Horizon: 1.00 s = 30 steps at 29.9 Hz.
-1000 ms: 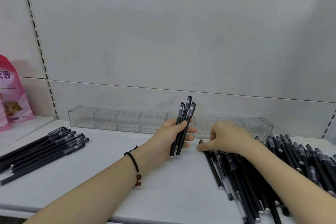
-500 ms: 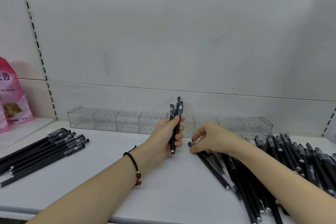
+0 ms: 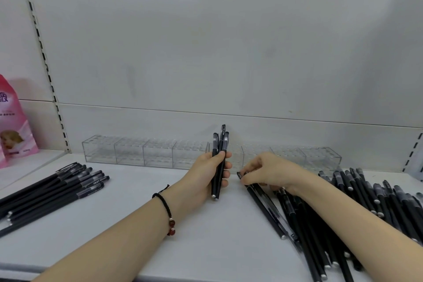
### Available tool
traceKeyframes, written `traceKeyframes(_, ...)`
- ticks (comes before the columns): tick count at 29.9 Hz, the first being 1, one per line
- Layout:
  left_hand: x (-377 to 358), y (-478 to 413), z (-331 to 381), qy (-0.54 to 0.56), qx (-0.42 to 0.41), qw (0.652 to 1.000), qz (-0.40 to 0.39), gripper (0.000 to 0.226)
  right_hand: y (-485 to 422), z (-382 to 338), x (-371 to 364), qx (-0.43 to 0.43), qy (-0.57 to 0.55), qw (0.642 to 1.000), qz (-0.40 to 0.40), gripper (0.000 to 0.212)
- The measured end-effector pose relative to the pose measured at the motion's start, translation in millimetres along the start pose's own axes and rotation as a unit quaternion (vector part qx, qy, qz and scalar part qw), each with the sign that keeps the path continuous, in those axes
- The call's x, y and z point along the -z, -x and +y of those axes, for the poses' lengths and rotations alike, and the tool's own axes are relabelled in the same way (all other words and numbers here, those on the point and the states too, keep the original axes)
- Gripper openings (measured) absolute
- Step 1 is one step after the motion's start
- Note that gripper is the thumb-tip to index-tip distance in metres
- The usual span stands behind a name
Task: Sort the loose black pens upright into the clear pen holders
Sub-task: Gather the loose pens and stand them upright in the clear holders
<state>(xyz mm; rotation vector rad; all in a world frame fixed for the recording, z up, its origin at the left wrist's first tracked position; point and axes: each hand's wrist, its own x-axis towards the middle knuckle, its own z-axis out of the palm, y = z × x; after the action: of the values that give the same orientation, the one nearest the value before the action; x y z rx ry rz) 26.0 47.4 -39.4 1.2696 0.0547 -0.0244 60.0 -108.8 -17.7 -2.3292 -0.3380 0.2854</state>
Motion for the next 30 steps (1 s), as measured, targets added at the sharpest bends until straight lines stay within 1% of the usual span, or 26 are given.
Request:
traceKeyframes(2,-0.5,0.3,-0.3,-0.005,0.007,1.000,0.004,0.019,0.5,-0.1,3.2,0.003,-0.015,1.000,0.010,0.007)
traceKeyframes(3,-0.9,0.2,-0.4,-0.005,0.011,1.000,0.007,0.019,1.2,-0.2,4.7,0.004,-0.025,1.000,0.013,0.007)
traceKeyframes(6,-2.7,1.0,-0.2,0.004,0.023,1.000,0.015,0.019,5.0,-2.0,8.2,0.006,-0.047,0.999,0.023,0.013)
traceKeyframes(9,-2.7,2.5,-0.5,0.019,0.032,0.999,0.011,0.020,7.5,-5.5,11.1,0.033,-0.065,0.996,0.054,0.016)
traceKeyframes(12,-5.4,6.9,0.4,0.025,0.041,0.999,-0.017,0.019,8.5,-7.8,15.5,0.072,-0.132,0.985,0.084,0.019)
traceKeyframes(14,-9.4,10.5,1.0,0.034,0.041,0.998,-0.043,0.018,9.5,-8.7,17.5,0.092,-0.191,0.974,0.082,0.021)
traceKeyframes(16,-12.6,14.1,1.1,0.040,0.035,0.996,-0.076,0.021,10.5,-10.1,17.7,0.106,-0.227,0.964,0.084,0.023)
traceKeyframes(19,-15.1,17.2,-1.1,0.017,0.026,0.992,-0.121,0.025,10.4,-11.0,17.8,0.116,-0.257,0.954,0.101,0.028)
traceKeyframes(22,-16.3,17.4,-4.0,0.018,0.030,0.991,-0.126,0.017,9.7,-9.1,19.4,0.115,-0.257,0.953,0.112,0.030)
traceKeyframes(24,-16.1,16.3,-5.1,0.023,0.036,0.991,-0.129,0.014,10.1,-8.4,22.4,0.116,-0.226,0.961,0.110,0.026)
traceKeyframes(26,-15.5,14.4,-5.3,0.029,0.043,0.991,-0.125,0.016,11.4,-6.4,30.1,0.119,-0.150,0.976,0.108,0.020)
traceKeyframes(28,-14.3,12.1,-4.8,0.036,0.042,0.992,-0.110,0.020,11.9,-0.4,40.6,0.102,-0.020,0.988,0.111,0.024)
traceKeyframes(30,-13.4,10.2,-4.1,0.050,0.037,0.993,-0.095,0.023,11.6,9.2,49.3,0.056,0.126,0.985,0.101,0.025)
